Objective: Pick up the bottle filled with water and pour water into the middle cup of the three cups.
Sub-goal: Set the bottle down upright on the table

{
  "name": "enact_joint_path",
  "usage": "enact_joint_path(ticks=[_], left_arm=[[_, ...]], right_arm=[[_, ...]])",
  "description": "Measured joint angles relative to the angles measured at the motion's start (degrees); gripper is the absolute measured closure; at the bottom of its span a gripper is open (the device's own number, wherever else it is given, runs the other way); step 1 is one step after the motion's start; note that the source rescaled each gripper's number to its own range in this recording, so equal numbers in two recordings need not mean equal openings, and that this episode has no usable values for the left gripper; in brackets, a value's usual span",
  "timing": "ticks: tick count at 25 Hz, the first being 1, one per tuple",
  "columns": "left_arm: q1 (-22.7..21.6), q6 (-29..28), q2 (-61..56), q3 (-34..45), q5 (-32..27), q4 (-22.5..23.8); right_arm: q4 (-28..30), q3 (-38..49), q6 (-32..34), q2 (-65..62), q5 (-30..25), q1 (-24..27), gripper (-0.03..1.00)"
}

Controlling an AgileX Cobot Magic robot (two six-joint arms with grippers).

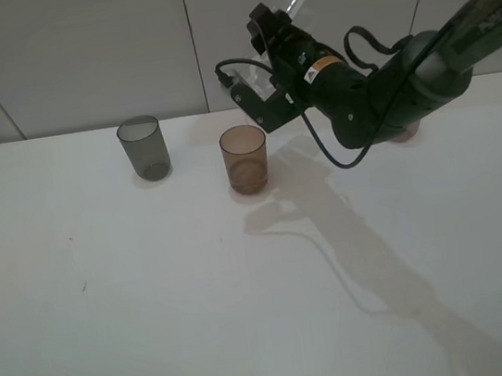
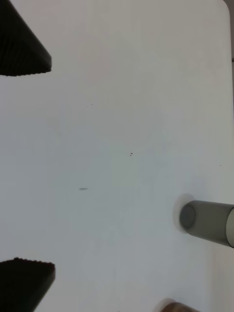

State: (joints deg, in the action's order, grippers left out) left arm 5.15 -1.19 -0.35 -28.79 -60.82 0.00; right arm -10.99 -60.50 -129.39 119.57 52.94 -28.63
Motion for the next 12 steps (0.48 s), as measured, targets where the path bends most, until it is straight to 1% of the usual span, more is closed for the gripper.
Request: enact_joint_path(ticks=[10,12], left_arm=[[0.0,0.0,0.0,0.0,0.0,0.0],[0.0,0.0,0.0,0.0,0.0,0.0]], right_arm=[[0.4,0.0,-0.1,0.0,0.6,0.0,0.96],[0.4,0.0,0.8,0.0,0.6,0.0,0.96]])
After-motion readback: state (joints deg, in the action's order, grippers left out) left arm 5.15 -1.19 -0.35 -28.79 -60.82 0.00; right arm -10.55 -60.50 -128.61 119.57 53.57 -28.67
